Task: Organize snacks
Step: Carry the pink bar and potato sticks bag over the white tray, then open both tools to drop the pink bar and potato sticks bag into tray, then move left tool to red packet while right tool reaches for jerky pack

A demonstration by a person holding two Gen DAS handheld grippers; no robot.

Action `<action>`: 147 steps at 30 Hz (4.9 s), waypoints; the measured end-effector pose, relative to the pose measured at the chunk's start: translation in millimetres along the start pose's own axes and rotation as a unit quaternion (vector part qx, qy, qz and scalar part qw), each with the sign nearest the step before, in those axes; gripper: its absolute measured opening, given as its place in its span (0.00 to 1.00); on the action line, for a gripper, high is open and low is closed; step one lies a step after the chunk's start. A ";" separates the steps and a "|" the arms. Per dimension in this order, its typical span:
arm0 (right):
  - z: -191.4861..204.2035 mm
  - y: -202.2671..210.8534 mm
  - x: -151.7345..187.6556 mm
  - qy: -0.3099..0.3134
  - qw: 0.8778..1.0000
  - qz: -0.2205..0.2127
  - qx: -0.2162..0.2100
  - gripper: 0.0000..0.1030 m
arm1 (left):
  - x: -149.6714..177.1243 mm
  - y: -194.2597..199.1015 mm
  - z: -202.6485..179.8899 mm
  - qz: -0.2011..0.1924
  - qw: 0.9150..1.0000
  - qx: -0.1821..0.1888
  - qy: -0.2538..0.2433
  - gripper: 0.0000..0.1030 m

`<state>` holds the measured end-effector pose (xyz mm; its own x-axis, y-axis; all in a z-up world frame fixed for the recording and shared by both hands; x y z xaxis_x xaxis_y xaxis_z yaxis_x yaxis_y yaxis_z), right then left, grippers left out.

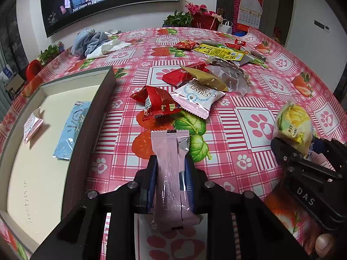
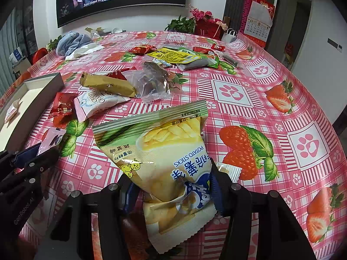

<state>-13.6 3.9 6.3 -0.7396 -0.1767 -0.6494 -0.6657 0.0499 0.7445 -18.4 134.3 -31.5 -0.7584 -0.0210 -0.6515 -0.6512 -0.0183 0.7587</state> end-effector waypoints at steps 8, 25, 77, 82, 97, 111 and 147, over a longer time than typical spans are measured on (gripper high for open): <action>0.7 0.7 0.0 0.000 1.000 -0.001 0.000 0.55 | -0.2 1.0 -1.3 0.000 1.000 -0.012 -0.008 0.26; 17.8 30.7 -4.0 -0.027 0.997 0.020 -0.069 0.55 | -10.2 63.0 29.6 0.023 0.999 -0.002 0.038 0.26; 244.7 66.7 -75.8 0.150 0.967 0.019 -0.207 0.55 | -0.6 73.0 222.8 0.071 0.982 -0.084 0.156 0.26; 249.2 55.7 -82.5 0.139 0.967 0.036 -0.212 0.55 | -5.7 65.6 229.4 0.082 0.982 -0.079 0.150 0.26; 280.1 7.9 -106.5 0.139 0.964 0.091 -0.209 0.55 | -26.7 33.8 235.3 0.107 0.983 -0.055 0.137 0.26; 285.3 19.1 -121.2 0.133 0.963 0.057 -0.228 0.94 | -20.8 34.4 239.7 0.094 0.984 -0.048 0.141 0.59; -4.5 15.8 -29.4 -0.084 0.991 0.009 -0.100 0.94 | -37.9 38.2 10.0 0.067 0.995 0.067 0.042 0.66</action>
<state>-2.0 5.5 37.8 -0.7680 -0.0107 -0.6404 -0.6322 -0.1469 0.7607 -14.9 144.4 22.1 -0.8374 -0.0981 -0.5377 -0.5464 0.1230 0.8285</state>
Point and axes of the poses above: each gripper's, at about its wrist camera, not at the fingertips, and y roughly against the way its jaws point, z to its left, x to its underside, the point moved 5 cm from there along -y, roughly the way its jaws point, and after that the axes turned 3 degrees about -z, right-handed, at the moved point
